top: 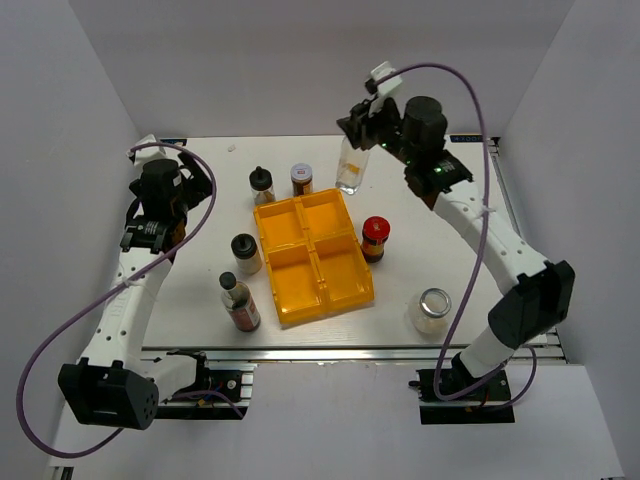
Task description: Organize the condiment bottles
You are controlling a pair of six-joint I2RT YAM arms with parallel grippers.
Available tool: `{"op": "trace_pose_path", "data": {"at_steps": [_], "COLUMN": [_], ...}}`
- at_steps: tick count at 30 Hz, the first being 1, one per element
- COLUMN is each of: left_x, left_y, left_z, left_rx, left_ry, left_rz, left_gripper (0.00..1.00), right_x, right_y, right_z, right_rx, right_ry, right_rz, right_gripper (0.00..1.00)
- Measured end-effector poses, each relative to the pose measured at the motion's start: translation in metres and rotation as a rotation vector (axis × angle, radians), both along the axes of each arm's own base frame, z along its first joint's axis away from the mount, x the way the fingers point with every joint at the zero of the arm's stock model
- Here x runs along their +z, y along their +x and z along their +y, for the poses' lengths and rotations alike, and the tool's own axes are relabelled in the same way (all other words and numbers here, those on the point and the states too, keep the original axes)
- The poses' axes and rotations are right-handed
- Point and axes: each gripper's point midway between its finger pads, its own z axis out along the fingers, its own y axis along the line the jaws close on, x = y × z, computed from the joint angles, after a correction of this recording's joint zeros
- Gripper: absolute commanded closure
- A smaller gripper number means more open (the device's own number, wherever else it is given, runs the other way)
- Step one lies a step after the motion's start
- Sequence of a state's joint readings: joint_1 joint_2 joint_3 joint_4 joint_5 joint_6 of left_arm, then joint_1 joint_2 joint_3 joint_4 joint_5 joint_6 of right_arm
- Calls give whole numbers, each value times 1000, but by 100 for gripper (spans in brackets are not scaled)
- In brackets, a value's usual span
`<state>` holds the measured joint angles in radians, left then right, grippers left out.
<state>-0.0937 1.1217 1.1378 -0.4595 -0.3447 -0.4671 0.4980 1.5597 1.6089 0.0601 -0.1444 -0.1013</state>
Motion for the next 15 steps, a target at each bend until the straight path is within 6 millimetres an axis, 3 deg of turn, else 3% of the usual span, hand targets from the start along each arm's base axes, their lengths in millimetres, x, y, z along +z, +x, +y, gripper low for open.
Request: {"op": "trace_pose_path", "data": {"at_steps": [3, 7, 11, 15], "left_x": [-6, -15, -22, -33], "left_y": [4, 10, 16, 24], "left_z": [-3, -8, -11, -16], "left_rx": [-17, -44, -64, -95], "left_ry": [1, -2, -1, 3], "left_rz": [19, 42, 60, 89], "left_gripper": [2, 2, 2, 2], "right_x": [-31, -71, -100, -115], "right_y": [-1, 0, 2, 2], "right_z": [34, 64, 79, 86], "right_rx": [80, 151, 181, 197], "right_ry": [-32, -65, -89, -92], "right_rz": [56, 134, 183, 197], "right_gripper": [100, 100, 100, 100]}}
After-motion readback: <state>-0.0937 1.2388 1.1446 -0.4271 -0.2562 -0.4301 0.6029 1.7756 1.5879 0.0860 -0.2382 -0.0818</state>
